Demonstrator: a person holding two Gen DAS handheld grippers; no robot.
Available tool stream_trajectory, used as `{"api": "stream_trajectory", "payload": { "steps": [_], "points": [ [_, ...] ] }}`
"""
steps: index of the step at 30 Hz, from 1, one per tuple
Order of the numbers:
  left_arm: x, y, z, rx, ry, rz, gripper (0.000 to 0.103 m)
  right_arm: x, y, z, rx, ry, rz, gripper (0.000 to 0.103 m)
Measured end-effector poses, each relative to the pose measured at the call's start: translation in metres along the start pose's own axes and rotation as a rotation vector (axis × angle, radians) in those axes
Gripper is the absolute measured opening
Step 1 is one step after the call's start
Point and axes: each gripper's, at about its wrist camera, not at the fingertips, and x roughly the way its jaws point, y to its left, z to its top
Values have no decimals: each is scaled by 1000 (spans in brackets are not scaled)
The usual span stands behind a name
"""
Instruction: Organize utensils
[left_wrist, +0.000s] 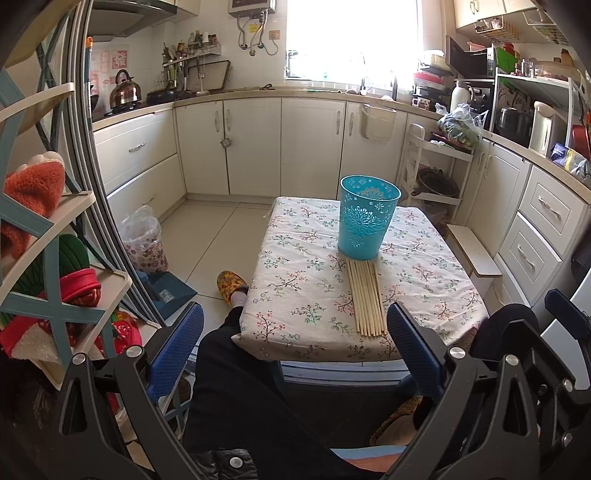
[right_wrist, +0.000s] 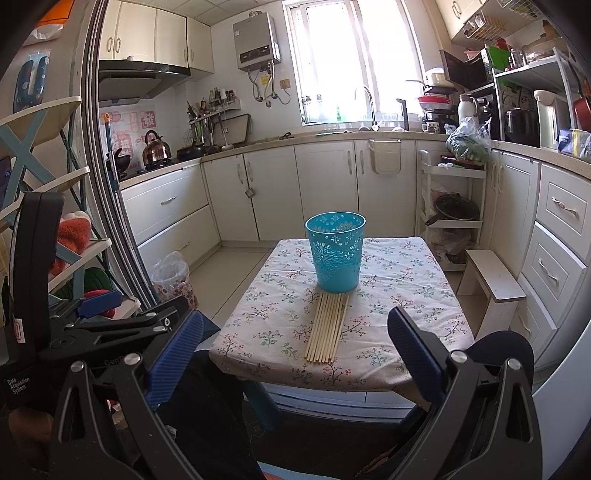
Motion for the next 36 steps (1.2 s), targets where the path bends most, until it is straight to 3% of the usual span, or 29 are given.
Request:
{"api": "stream_trajectory", "payload": {
  "steps": [36],
  "points": [
    [1, -3, -3, -1, 3, -4, 95, 0, 1, -2, -6, -14, 2, 96]
  ]
}}
